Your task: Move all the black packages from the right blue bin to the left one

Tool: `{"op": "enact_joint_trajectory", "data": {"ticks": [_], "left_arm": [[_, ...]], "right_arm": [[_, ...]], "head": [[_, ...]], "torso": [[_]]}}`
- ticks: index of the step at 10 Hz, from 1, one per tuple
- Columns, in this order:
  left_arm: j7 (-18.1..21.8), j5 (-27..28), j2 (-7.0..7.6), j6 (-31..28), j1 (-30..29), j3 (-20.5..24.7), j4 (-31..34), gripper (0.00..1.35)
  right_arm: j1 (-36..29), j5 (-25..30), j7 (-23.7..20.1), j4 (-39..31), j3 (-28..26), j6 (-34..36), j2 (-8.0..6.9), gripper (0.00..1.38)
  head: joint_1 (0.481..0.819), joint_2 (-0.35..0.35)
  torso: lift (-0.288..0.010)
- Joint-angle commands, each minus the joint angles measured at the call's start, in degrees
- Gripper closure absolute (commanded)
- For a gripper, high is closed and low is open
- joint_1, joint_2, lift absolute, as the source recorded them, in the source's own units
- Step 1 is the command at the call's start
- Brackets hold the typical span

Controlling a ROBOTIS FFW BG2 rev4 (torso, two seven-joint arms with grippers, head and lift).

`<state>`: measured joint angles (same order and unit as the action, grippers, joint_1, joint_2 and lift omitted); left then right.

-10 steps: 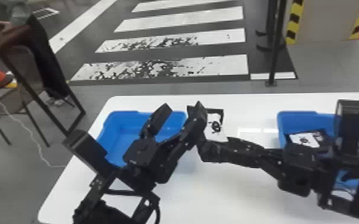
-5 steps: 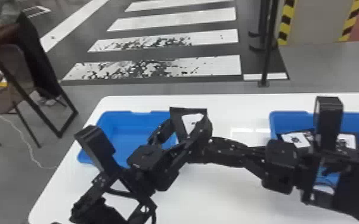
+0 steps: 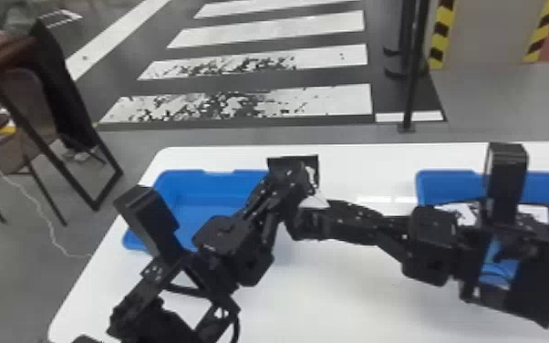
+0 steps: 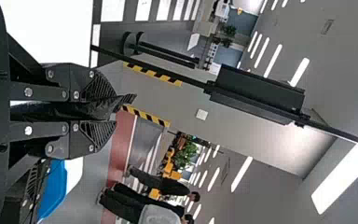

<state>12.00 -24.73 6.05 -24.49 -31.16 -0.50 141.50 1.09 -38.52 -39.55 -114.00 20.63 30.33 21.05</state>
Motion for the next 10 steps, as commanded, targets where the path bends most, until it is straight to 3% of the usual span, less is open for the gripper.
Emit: {"op": "enact_joint_trajectory", "data": {"ticks": [1, 2, 3, 4, 5, 6, 8, 9, 10], "left_arm": [[0.04, 0.28, 0.1, 0.87, -0.05, -0.3, 0.32, 1.22], [0.04, 0.39, 0.19, 1.85, 0.09, -0.42, 0.18, 1.22], [-0.14, 0.96, 0.19, 2.7, 0.65, 0.04, 0.18, 1.22], [-1.28, 3.25, 0.01, 3.82, 1.64, 0.95, -1.65, 1.22], [-3.3, 5.08, -0.34, 7.2, 3.75, 2.32, -6.99, 1.22], [-5.41, 8.62, -0.96, 10.57, 6.56, 4.72, -14.02, 1.22], [-10.16, 23.47, -2.27, 20.14, 12.32, 11.01, -28.08, 1.22], [-13.41, 29.76, -2.63, 25.06, 13.03, 13.29, -31.32, 1.21], [-14.82, 31.24, -2.19, 25.48, 13.31, 13.41, -32.02, 1.08]], "right_arm": [[2.57, -0.1, 0.61, 3.68, -0.06, -3.05, -1.1, 1.09], [4.4, -0.1, 0.79, 6.77, -0.06, -6.0, -1.89, 0.89], [4.96, -0.33, 0.97, 8.88, -0.29, -7.55, -2.24, 0.44], [4.12, -0.67, 0.97, 10.01, -1.55, -7.69, -2.24, 0.08], [2.57, -0.67, 0.97, 10.71, -3.49, -7.69, -2.33, 0.07], [1.02, -0.55, 0.97, 11.13, -5.77, -7.69, -2.5, 0.15], [-1.51, 0.59, 0.97, 10.01, -9.2, -6.71, -2.5, 0.2], [-2.77, 1.62, 1.14, 8.6, -10.46, -5.3, -2.5, 0.2], [-4.32, 3.1, 1.93, 6.49, -12.29, -3.33, -2.5, 0.2]], "head": [[0.695, 0.237], [0.695, 0.228], [0.695, 0.217], [0.695, 0.207], [0.695, 0.207], [0.695, 0.211], [0.695, 0.254], [0.695, 0.296], [0.695, 0.335]], "torso": [[-0.14], [-0.14], [-0.14], [-0.14], [-0.14], [-0.14], [-0.14], [-0.14], [-0.14]]}}
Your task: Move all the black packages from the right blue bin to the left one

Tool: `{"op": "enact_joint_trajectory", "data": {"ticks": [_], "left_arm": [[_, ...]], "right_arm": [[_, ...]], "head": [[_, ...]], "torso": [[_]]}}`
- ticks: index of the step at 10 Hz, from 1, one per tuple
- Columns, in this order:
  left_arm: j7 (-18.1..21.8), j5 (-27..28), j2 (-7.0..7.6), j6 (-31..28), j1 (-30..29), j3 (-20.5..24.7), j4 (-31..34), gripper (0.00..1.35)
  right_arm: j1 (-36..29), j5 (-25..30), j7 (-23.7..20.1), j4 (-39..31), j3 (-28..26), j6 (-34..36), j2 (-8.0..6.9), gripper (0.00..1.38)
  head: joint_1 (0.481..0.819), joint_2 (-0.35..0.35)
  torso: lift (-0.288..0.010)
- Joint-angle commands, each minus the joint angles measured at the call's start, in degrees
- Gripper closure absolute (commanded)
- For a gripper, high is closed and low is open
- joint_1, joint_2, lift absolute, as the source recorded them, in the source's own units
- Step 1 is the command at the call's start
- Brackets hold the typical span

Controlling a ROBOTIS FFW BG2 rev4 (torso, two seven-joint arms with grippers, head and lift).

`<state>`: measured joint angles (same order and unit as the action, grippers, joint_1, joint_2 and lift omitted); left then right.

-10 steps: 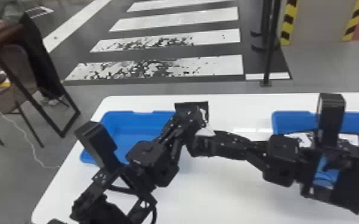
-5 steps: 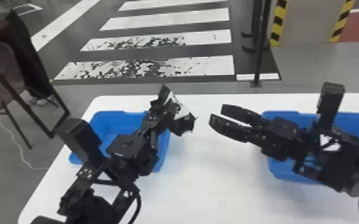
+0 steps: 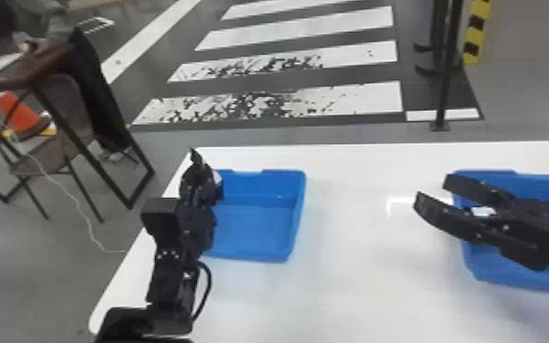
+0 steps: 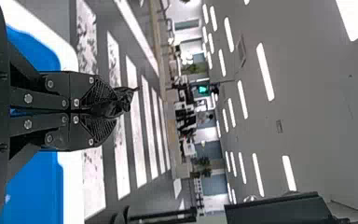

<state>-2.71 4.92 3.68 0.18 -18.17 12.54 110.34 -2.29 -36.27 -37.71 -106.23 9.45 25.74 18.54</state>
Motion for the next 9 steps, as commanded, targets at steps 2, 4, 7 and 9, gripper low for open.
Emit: {"op": "enact_joint_trajectory", "data": {"ticks": [2, 4, 7, 9], "left_arm": [[2.53, -4.57, 0.45, 2.92, -0.67, -0.42, -0.86, 0.1], [8.07, -15.88, 0.37, 11.08, -3.34, -3.4, 0.54, 0.15], [8.25, -25.71, 0.89, 13.05, -12.63, -9.22, 14.47, 0.16], [8.25, -28.34, 0.72, 10.94, -15.58, -11.28, 16.58, 0.16]], "right_arm": [[-3.61, 4.96, 2.64, -5.78, -5.79, 3.5, -0.7, 0.2], [-3.89, 7.59, 4.14, -7.47, -8.53, 5.05, -0.96, 0.2], [-8.39, 14.33, 16.44, -17.17, -13.1, 12.22, -2.63, 0.2], [-2.91, 19.81, 20.04, -13.93, -13.79, 20.52, -2.9, 0.2]], "head": [[0.695, 0.348], [0.695, 0.283], [0.695, 0.183], [0.695, 0.09]], "torso": [[-0.14], [-0.14], [-0.14], [-0.14]]}}
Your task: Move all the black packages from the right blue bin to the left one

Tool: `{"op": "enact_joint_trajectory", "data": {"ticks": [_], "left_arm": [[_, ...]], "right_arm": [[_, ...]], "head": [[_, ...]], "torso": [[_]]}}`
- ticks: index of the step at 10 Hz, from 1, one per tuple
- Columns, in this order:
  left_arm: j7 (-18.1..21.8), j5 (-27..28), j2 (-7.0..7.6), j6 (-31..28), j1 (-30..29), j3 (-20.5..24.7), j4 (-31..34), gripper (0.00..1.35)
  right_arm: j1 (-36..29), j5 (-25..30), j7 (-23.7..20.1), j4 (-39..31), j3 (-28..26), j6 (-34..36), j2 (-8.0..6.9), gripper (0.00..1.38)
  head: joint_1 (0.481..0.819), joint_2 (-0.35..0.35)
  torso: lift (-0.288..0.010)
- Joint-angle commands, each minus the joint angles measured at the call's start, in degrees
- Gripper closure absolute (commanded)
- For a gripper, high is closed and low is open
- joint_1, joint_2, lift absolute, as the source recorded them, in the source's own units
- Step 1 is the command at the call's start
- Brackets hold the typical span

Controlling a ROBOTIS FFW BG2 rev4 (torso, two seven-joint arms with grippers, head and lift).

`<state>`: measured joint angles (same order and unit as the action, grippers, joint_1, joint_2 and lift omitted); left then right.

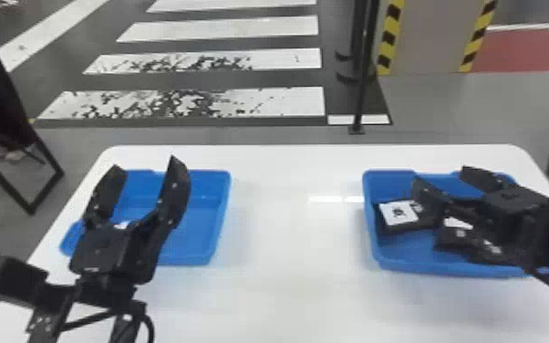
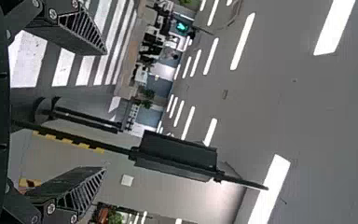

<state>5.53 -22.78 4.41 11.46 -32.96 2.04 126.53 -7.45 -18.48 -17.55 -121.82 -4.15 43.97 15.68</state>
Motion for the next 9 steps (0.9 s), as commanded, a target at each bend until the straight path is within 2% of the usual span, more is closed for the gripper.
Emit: {"op": "enact_joint_trajectory", "data": {"ticks": [1, 3, 5, 7, 9], "left_arm": [[0.01, -0.64, 0.34, -1.61, -0.79, -2.04, 0.52, 0.16], [0.54, -0.64, 0.78, -3.3, -0.79, -3.52, 0.38, 0.16], [0.54, -0.75, 0.69, -3.58, -0.79, -3.18, 0.38, 0.16], [0.62, -0.75, 0.69, -3.72, -0.65, -3.18, 0.38, 0.16], [0.62, -0.52, 0.78, -3.86, -0.65, -3.18, 0.38, 0.16]], "right_arm": [[5.21, 4.42, 0.15, 3.62, -0.42, 6.51, -0.04, 0.2], [7.88, 7.97, 3.13, 4.47, -0.54, 18.33, -0.12, 0.2], [7.18, 9.68, 5.42, 4.05, -0.54, 25.92, -0.65, 0.2], [7.18, 10.25, 6.39, 6.86, 0.26, 26.62, -0.91, 0.2], [8.44, 8.77, 6.39, 11.08, 0.6, 24.23, -1.09, 0.21]], "head": [[0.695, 0.054], [0.695, -0.029], [0.695, -0.077], [0.695, -0.098], [0.695, -0.1]], "torso": [[-0.14], [-0.14], [-0.14], [-0.14], [-0.14]]}}
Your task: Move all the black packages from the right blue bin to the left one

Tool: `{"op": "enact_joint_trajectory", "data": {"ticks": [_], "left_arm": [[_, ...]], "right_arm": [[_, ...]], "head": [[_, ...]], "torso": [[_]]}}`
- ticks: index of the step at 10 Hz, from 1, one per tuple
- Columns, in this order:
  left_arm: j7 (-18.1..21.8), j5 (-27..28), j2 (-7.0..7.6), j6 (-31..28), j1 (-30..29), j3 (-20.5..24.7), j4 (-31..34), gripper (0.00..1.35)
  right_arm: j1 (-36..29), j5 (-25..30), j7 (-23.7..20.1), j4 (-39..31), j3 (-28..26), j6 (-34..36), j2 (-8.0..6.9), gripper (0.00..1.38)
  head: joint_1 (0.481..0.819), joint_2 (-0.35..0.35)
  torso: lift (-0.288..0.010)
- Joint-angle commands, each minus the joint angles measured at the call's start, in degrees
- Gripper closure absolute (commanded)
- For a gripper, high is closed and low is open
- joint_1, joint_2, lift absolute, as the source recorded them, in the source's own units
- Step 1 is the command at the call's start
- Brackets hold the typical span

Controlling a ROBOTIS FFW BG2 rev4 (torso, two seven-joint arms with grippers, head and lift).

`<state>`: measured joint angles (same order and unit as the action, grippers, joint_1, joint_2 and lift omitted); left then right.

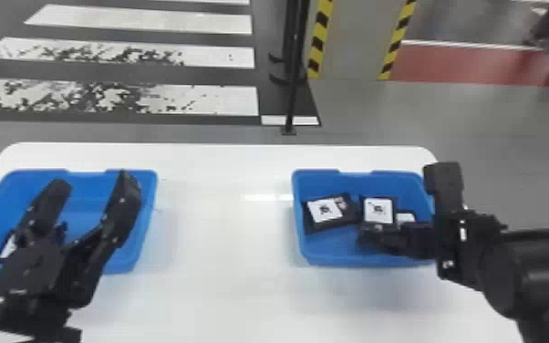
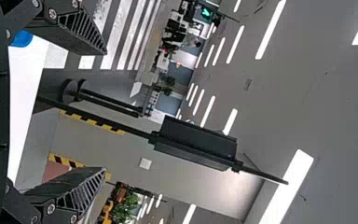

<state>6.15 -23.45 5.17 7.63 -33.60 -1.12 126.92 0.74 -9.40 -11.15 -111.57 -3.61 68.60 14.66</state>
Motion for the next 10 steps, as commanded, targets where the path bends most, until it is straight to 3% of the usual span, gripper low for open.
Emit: {"op": "enact_joint_trajectory", "data": {"ticks": [1, 5, 9, 10], "left_arm": [[0.0, 0.14, 0.02, -0.03, 0.0, 0.09, -0.01, 0.16], [0.0, 0.14, -0.07, -0.03, -0.42, 0.55, -0.01, 0.16], [0.0, 0.03, -0.34, 0.67, -0.7, 1.12, -0.43, 0.16], [0.0, 0.03, -0.42, 1.38, -0.7, 1.12, -0.85, 0.16]], "right_arm": [[0.81, -0.31, 0.08, 2.24, 0.64, -1.24, -0.07, 0.22], [2.78, -0.54, 3.51, 5.33, 2.93, -2.37, -0.51, 0.23], [3.34, -1.45, 5.79, 8.15, 2.7, -1.94, -0.78, 0.37], [3.34, -1.45, 5.79, 8.29, 2.59, -2.51, -0.78, 0.61]], "head": [[0.695, -0.097], [0.695, -0.08], [0.695, -0.084], [0.695, -0.083]], "torso": [[-0.14], [-0.14], [-0.14], [-0.14]]}}
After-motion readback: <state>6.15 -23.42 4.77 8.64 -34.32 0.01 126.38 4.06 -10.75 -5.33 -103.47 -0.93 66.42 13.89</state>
